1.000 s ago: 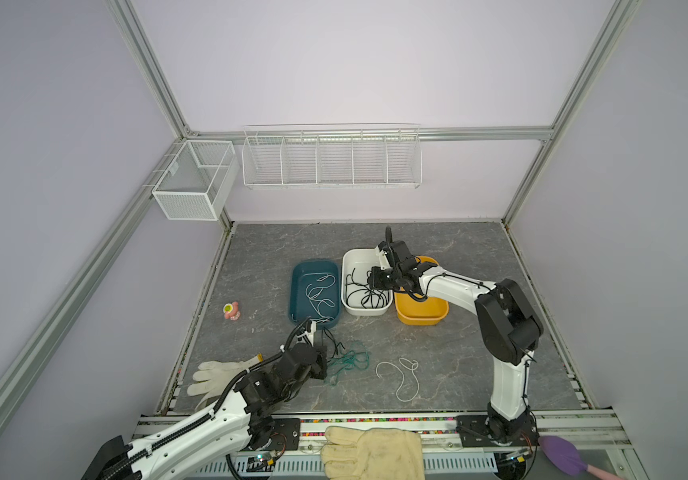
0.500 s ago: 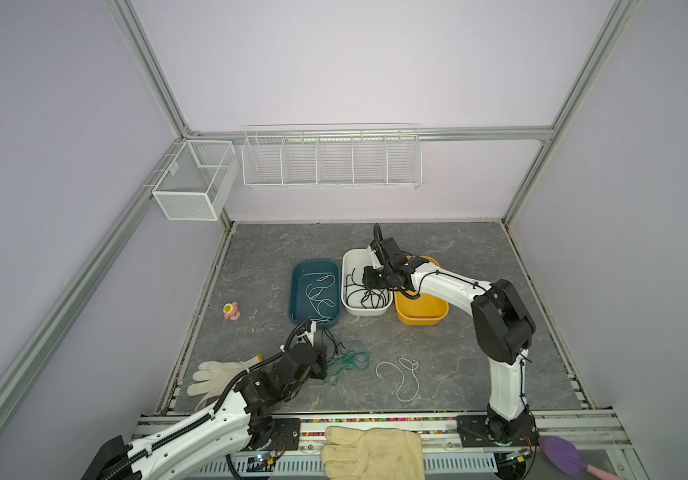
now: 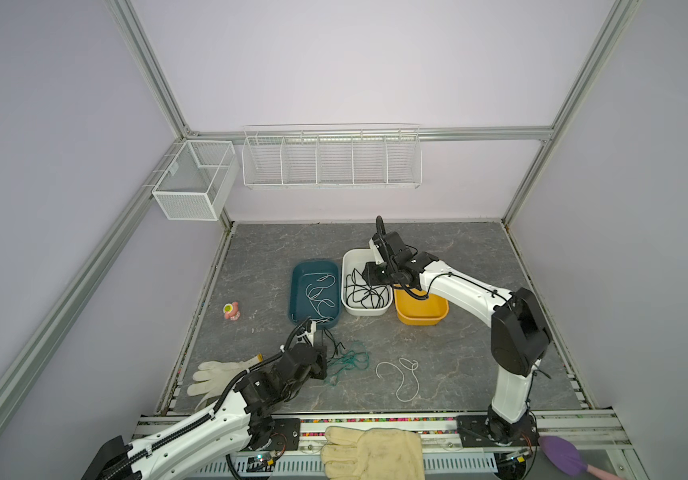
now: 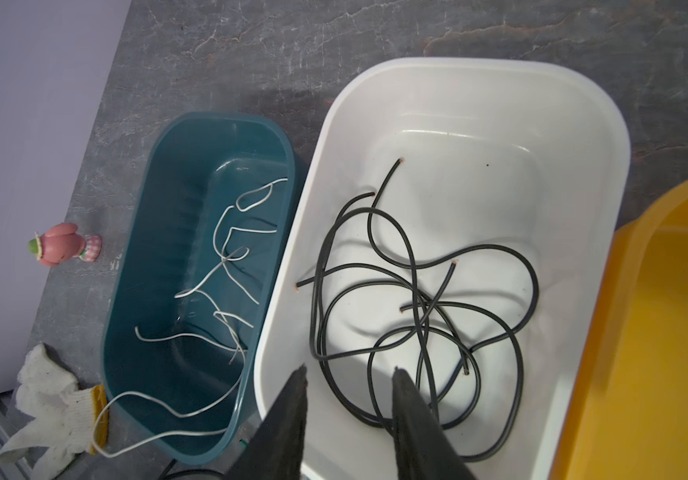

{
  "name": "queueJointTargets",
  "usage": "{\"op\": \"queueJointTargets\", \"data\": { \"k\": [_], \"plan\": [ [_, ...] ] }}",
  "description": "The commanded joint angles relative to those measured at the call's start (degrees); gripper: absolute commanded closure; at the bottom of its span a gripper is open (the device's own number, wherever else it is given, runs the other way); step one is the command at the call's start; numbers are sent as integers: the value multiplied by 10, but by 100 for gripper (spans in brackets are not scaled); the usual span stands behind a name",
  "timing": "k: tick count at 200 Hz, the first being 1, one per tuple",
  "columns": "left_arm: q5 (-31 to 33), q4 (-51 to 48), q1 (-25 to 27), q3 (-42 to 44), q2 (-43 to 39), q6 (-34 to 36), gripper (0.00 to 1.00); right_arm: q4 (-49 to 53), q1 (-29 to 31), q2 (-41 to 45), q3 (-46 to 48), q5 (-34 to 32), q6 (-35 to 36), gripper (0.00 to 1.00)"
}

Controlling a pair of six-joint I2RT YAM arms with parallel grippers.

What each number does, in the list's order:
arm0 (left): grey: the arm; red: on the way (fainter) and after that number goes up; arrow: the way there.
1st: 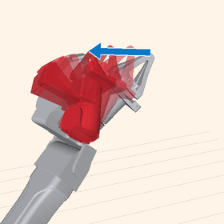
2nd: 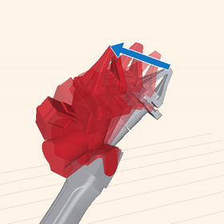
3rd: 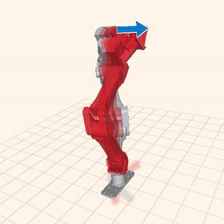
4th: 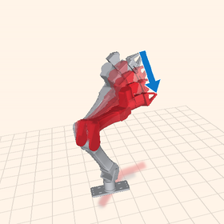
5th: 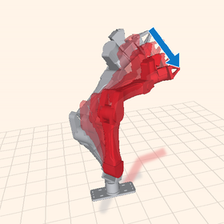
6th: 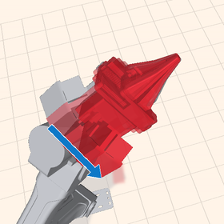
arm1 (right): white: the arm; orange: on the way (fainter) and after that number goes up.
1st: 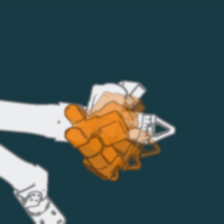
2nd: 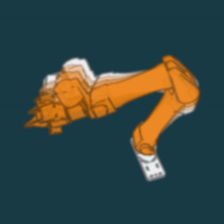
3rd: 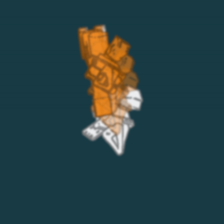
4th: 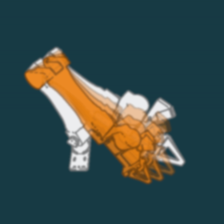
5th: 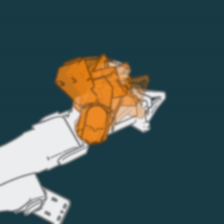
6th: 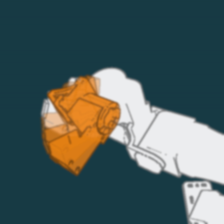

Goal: Untangle the cables

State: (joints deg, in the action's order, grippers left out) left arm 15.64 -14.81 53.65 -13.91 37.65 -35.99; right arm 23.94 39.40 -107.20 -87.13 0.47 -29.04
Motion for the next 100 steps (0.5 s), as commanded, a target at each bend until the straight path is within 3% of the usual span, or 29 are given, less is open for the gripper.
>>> {"op": "queueJointTargets", "data": {
  "k": [1, 60, 100],
  "plan": [
    [6, 10, 1, 0, -4, -2, 100, 23, 3, 34, -7, -9, 7, 61],
    [6, 10, 1, 0, -2, -3, 100, 78, 8, 130, 33, 19, 33, 42],
    [8, 8, 1, -2, 1, -2, 100, 131, 25, 234, 120, 37, 61, 32]
  ]
}}
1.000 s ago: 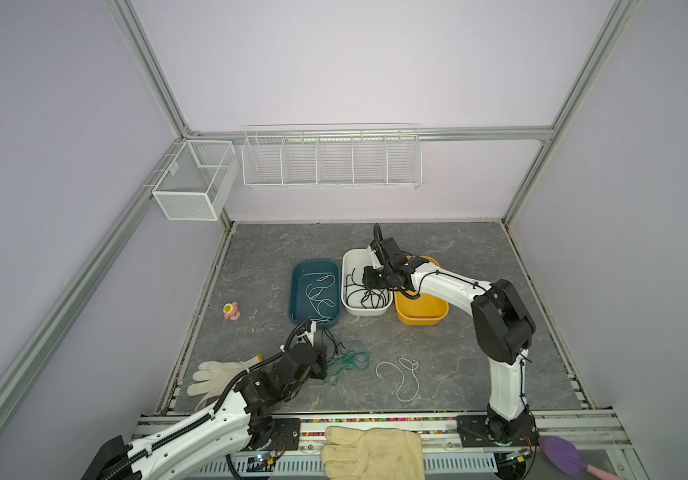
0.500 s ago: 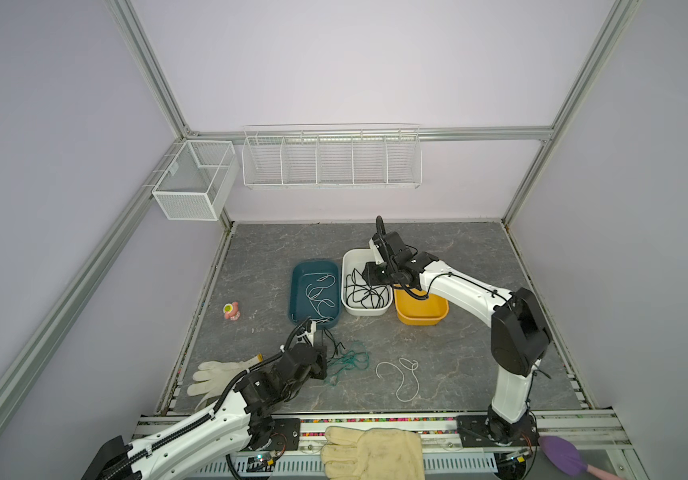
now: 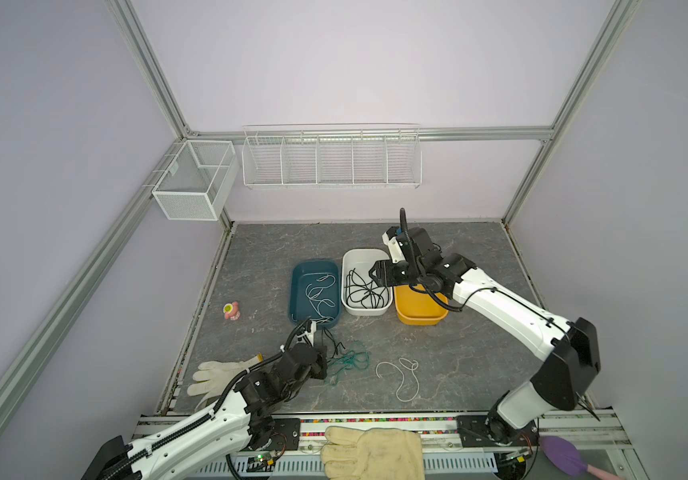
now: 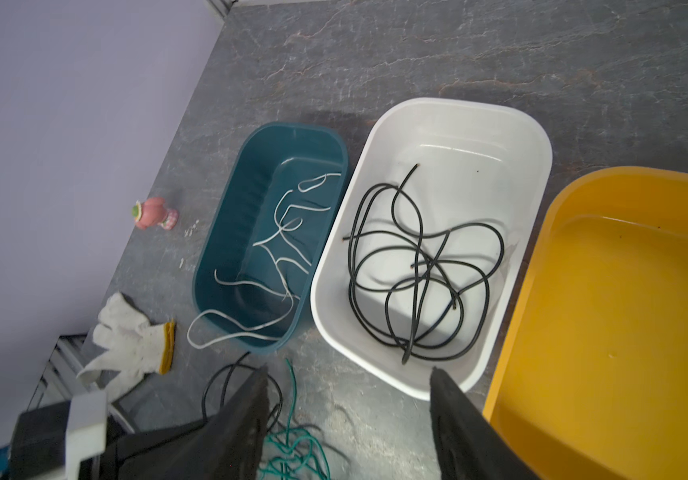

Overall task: Untangle the cables
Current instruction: 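Lift the black cable with the left gripper and lower into white tub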

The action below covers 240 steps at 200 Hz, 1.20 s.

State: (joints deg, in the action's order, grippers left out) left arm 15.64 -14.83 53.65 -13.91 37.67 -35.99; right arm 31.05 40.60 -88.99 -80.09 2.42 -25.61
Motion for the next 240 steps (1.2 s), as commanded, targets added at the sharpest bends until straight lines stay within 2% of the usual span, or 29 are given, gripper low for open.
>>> {"op": "queueJointTargets", "data": {
  "k": [1, 31, 35, 40, 43, 45, 51, 99, 143, 168, 240],
  "plan": [
    [8, 9, 1, -2, 1, -3, 100, 62, 14, 54, 51, 17, 28, 31],
    [6, 2, 1, -11, 7, -1, 100, 125, 23, 143, 116, -7, 39, 23],
    [6, 0, 1, -13, 7, -1, 100, 131, 24, 157, 125, -9, 41, 13],
    [6, -3, 1, -16, 8, -1, 100, 139, 25, 173, 136, -13, 43, 8],
    [7, -5, 1, -18, 9, -1, 100, 145, 26, 184, 142, -16, 43, 1],
    [8, -6, 1, -19, 10, -2, 100, 149, 25, 190, 145, -17, 43, 9],
    [9, -11, 1, -23, 11, -3, 100, 160, 26, 209, 157, -20, 44, 12],
    [36, -107, 1, -96, 13, 16, 100, 233, 30, 335, 224, -24, 36, 12],
    [44, -154, 1, -156, 3, 15, 100, 313, 39, 396, 229, -7, 8, 12],
    [36, -174, 1, -204, 31, 18, 100, 305, 46, 427, 234, 31, 19, 12],
    [22, -226, 4, -379, 152, 60, 100, 246, 57, 526, 285, 33, 30, 12]
  ]
}}
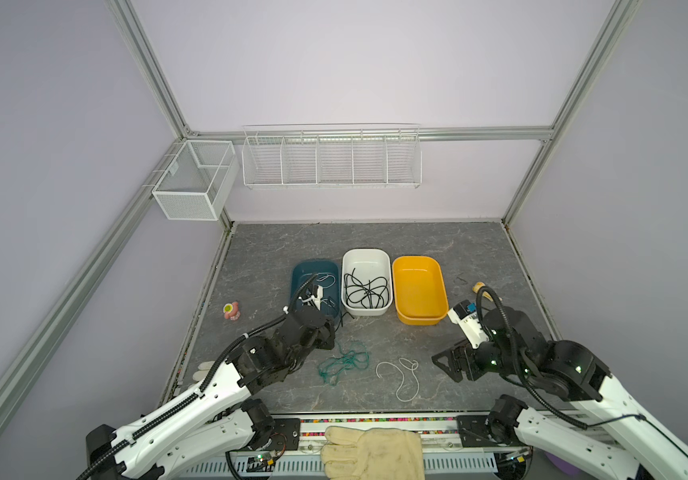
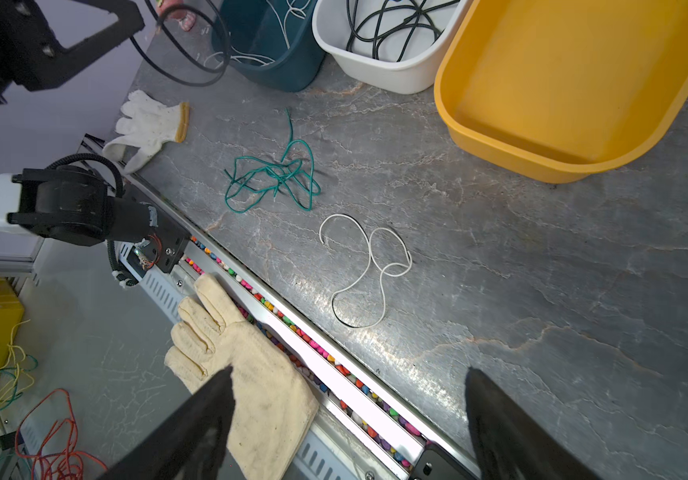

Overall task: Untangle the cables
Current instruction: 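Lift the black cable with the left gripper and lower into white tub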

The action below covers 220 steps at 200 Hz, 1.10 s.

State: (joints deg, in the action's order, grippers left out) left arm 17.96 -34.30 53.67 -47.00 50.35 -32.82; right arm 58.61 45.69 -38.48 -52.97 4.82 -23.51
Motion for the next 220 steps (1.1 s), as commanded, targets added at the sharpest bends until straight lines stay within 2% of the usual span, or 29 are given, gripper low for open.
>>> {"op": "queueJointTargets", "data": {
  "k": [1, 108, 149, 220],
  "plan": [
    [-1, -31, 4, -50, 27, 30, 100, -30, 6, 22, 14, 8, 10, 12],
    [5, -15, 2, -269, 310, 151, 100, -82, 11, 43, 48, 25, 19, 12],
    [44, -27, 0, -330, 400, 156, 100, -91, 15, 56, 54, 26, 21, 12],
    [10, -22, -25, -398, 520, 184, 100, -93, 17, 57, 55, 28, 22, 12]
  ]
}}
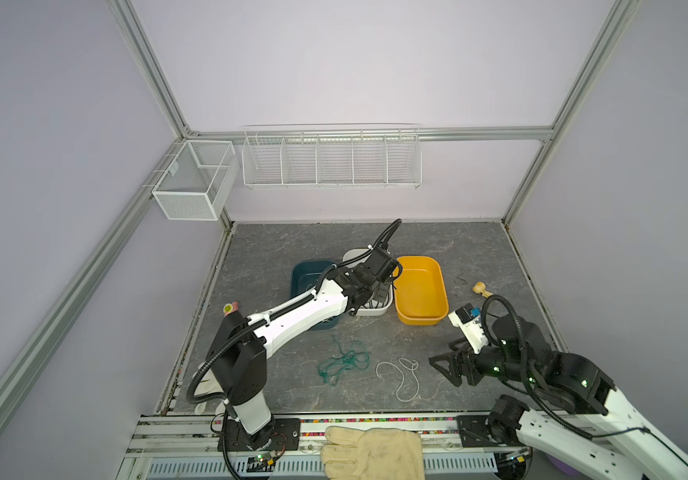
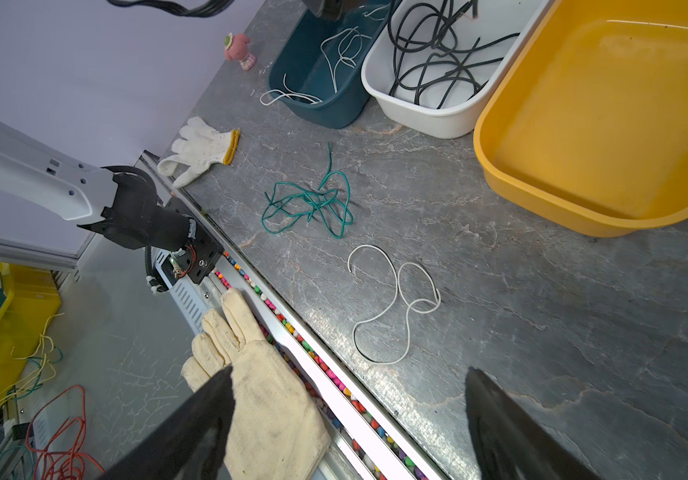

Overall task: Untangle the cables
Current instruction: 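Lift the black cable with the left gripper and lower into white tub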

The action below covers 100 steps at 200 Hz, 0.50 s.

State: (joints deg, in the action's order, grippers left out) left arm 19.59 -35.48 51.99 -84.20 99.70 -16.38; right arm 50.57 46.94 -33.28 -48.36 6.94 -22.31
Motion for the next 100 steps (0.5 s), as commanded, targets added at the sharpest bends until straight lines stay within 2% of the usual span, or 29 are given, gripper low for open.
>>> {"op": "queueJointTargets", "data": {
  "k": [1, 49, 100],
  "plan": [
    [-6, -10, -8, -27, 28, 20, 100, -13, 5, 5, 9, 7, 10, 12],
    [-39, -5, -38, -39, 73, 15, 100, -14, 6, 5, 11, 10, 10, 12],
    [-39, -36, -45, -63, 118, 17, 100, -14, 7, 7, 10, 11, 10, 12]
  ]
}}
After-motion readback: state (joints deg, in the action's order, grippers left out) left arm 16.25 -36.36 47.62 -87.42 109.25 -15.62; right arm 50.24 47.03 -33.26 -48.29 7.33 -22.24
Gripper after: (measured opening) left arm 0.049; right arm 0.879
